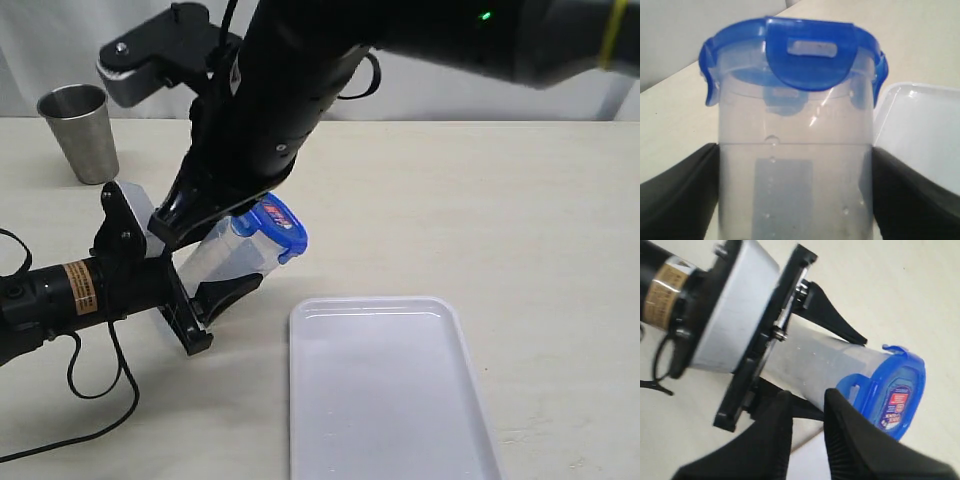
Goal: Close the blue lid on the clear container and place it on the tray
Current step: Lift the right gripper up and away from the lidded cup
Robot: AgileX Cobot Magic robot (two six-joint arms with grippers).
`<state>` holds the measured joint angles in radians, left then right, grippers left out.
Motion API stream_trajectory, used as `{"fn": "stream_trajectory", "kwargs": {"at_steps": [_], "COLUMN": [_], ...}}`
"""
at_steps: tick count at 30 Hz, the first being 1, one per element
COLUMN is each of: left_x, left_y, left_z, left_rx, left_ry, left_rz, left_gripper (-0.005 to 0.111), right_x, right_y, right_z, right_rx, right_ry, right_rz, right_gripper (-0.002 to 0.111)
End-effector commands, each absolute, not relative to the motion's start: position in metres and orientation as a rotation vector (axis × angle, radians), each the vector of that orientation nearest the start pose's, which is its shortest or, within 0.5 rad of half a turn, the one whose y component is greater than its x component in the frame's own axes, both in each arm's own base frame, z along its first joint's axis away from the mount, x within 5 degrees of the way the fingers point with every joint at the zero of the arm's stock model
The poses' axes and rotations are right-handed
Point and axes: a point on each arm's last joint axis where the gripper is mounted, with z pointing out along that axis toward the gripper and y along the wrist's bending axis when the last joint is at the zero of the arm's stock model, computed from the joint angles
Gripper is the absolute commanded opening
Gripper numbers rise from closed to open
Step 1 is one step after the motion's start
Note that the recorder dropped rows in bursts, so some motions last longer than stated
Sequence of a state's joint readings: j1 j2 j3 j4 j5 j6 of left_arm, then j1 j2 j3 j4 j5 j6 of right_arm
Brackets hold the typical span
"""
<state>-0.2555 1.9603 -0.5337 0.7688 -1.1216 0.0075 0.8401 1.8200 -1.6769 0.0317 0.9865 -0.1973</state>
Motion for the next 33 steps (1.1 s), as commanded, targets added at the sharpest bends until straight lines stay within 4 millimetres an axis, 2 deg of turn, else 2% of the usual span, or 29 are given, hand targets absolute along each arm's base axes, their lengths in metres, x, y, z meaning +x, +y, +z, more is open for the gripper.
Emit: {"fn": "stream_trajectory", "kwargs": {"at_steps": [1, 4, 7, 10, 13, 15, 20, 24, 27, 30, 33], "left_x": [0.266, 0.265, 0.262, 0.260, 0.259, 0.259, 0.257, 0.254, 0.252, 0.252, 0.253], "left_y": [-0.130, -0.131, -0.134, -0.135, -0.135, -0.135, -0.136, -0.137, -0.138, -0.138, -0.138], "left_z": [0.113, 0.115, 0.118, 0.118, 0.118, 0.118, 0.123, 0.130, 0.132, 0.133, 0.133], "left_rx": [1.009, 1.024, 1.098, 1.182, 1.206, 1.209, 1.240, 1.273, 1.299, 1.343, 1.406], "left_ry": [1.530, 1.502, 1.396, 1.323, 1.301, 1.298, 1.251, 1.207, 1.180, 1.118, 1.018], "left_rz": [-0.545, -0.545, -0.532, -0.474, -0.457, -0.453, -0.440, -0.448, -0.457, -0.394, -0.277], "left_gripper": [0.000, 0.000, 0.000, 0.000, 0.000, 0.000, 0.000, 0.000, 0.000, 0.000, 0.000], "right_x": [0.258, 0.261, 0.270, 0.280, 0.287, 0.290, 0.291, 0.296, 0.300, 0.300, 0.297], "right_y": [0.289, 0.272, 0.248, 0.222, 0.200, 0.190, 0.182, 0.185, 0.189, 0.193, 0.194], "right_z": [0.345, 0.356, 0.358, 0.353, 0.344, 0.335, 0.297, 0.267, 0.254, 0.256, 0.283], "right_rx": [-1.312, -1.252, -1.143, -1.026, -0.905, -0.828, -0.798, -0.710, -0.693, -0.728, -0.785], "right_ry": [2.236, 2.231, 2.274, 2.311, 2.318, 2.315, 2.407, 2.435, 2.463, 2.462, 2.411], "right_rz": [0.434, 0.443, 0.432, 0.431, 0.440, 0.471, 0.475, 0.505, 0.515, 0.545, 0.573], "right_gripper": [0.023, 0.023, 0.023, 0.019, 0.005, 0.005, 0.005, 0.005, 0.005, 0.005, 0.005]}}
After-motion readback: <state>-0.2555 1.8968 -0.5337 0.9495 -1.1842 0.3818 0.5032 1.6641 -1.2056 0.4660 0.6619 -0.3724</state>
